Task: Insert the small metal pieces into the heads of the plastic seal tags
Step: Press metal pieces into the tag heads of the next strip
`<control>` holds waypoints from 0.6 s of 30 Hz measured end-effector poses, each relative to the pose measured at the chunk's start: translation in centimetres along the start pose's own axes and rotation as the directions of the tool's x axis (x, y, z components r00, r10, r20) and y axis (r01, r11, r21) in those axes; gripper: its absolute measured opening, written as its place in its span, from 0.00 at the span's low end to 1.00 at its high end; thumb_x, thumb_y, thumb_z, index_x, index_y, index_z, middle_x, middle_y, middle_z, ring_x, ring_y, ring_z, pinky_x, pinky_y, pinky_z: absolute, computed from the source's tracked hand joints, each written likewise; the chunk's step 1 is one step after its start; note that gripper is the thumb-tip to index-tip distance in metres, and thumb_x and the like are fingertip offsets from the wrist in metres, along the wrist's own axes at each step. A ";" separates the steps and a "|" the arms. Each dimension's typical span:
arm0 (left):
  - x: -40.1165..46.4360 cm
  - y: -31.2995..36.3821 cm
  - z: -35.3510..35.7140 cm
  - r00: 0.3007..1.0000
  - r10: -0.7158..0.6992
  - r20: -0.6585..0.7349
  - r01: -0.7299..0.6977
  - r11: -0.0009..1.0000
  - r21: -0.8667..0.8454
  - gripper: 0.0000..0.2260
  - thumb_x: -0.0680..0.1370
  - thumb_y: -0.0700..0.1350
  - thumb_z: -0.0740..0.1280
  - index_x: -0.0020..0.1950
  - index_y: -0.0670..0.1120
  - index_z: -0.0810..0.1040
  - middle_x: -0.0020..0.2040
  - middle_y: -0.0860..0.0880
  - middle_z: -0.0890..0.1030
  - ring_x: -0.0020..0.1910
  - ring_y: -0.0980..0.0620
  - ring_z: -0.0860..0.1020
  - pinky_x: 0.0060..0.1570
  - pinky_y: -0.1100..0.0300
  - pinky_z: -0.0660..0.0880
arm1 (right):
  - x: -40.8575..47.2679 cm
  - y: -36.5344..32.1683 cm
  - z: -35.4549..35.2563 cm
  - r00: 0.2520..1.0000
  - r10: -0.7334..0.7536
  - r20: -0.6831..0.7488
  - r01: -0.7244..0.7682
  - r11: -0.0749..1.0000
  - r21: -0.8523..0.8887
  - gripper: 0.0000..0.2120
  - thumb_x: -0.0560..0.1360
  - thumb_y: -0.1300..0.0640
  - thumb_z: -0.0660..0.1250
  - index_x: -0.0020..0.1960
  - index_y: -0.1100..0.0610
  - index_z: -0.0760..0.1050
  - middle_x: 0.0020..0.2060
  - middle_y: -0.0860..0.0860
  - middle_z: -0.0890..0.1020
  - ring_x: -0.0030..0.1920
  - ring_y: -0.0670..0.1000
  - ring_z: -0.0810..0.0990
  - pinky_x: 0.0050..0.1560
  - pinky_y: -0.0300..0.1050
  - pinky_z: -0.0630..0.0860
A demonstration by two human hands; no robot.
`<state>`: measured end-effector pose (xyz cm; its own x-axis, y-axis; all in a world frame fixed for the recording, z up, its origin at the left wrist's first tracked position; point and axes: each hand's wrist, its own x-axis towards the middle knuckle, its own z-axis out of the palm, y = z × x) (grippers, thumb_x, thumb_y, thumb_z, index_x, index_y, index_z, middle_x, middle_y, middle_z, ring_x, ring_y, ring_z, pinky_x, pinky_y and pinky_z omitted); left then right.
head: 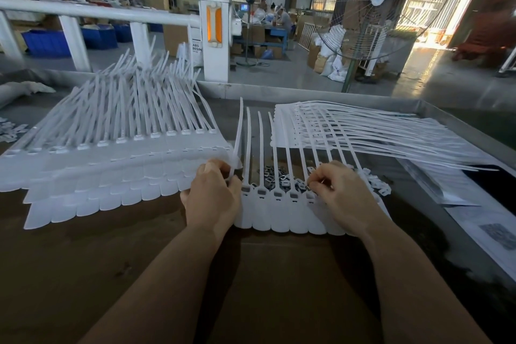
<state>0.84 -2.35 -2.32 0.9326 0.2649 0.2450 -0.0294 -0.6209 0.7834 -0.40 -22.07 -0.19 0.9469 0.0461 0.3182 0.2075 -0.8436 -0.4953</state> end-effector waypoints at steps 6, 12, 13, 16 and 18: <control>0.0 -0.1 0.0 1.000 -0.006 -0.005 0.006 1.000 0.005 0.04 0.78 0.45 0.63 0.50 0.51 0.69 0.47 0.54 0.71 0.46 0.55 0.69 0.61 0.49 0.64 | -0.3 0.1 -0.2 0.997 -0.035 0.064 0.045 0.985 -0.165 0.06 0.77 0.56 0.63 0.42 0.47 0.72 0.44 0.41 0.73 0.50 0.44 0.71 0.63 0.51 0.65; 0.0 -0.1 0.0 1.000 -0.021 -0.003 0.021 1.000 0.013 0.05 0.78 0.45 0.63 0.53 0.49 0.72 0.47 0.54 0.72 0.46 0.55 0.70 0.62 0.48 0.64 | -0.4 0.1 -0.2 0.994 -0.048 0.095 0.070 0.967 -0.247 0.04 0.77 0.54 0.61 0.44 0.46 0.71 0.46 0.40 0.71 0.53 0.41 0.66 0.63 0.48 0.59; 0.0 0.0 0.0 1.000 -0.021 -0.004 0.021 1.000 0.015 0.05 0.78 0.45 0.63 0.53 0.49 0.72 0.47 0.54 0.72 0.46 0.55 0.69 0.62 0.48 0.64 | -0.4 0.1 -0.2 0.993 -0.050 0.103 0.074 0.964 -0.254 0.04 0.77 0.54 0.61 0.44 0.47 0.72 0.46 0.40 0.71 0.53 0.41 0.67 0.63 0.47 0.59; -0.1 -0.1 0.0 1.000 -0.015 -0.007 0.015 1.000 0.019 0.04 0.78 0.45 0.63 0.51 0.50 0.71 0.47 0.54 0.72 0.46 0.55 0.69 0.61 0.50 0.63 | -0.5 0.2 -0.3 0.992 -0.066 0.111 0.095 0.956 -0.276 0.04 0.78 0.54 0.60 0.46 0.47 0.72 0.46 0.41 0.71 0.53 0.43 0.69 0.61 0.45 0.58; 0.0 -0.1 0.0 1.000 -0.015 -0.006 0.015 1.000 0.019 0.05 0.78 0.45 0.63 0.52 0.50 0.72 0.47 0.54 0.72 0.46 0.56 0.69 0.61 0.49 0.63 | -0.5 0.2 -0.3 0.992 -0.082 0.101 0.108 0.951 -0.290 0.04 0.78 0.54 0.60 0.46 0.48 0.73 0.45 0.41 0.71 0.53 0.43 0.69 0.60 0.43 0.57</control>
<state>0.83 -2.30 -2.41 0.9309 0.2783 0.2366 -0.0085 -0.6311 0.7757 -0.93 -22.46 -0.20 0.9468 0.1687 0.2742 0.2281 -0.9525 -0.2019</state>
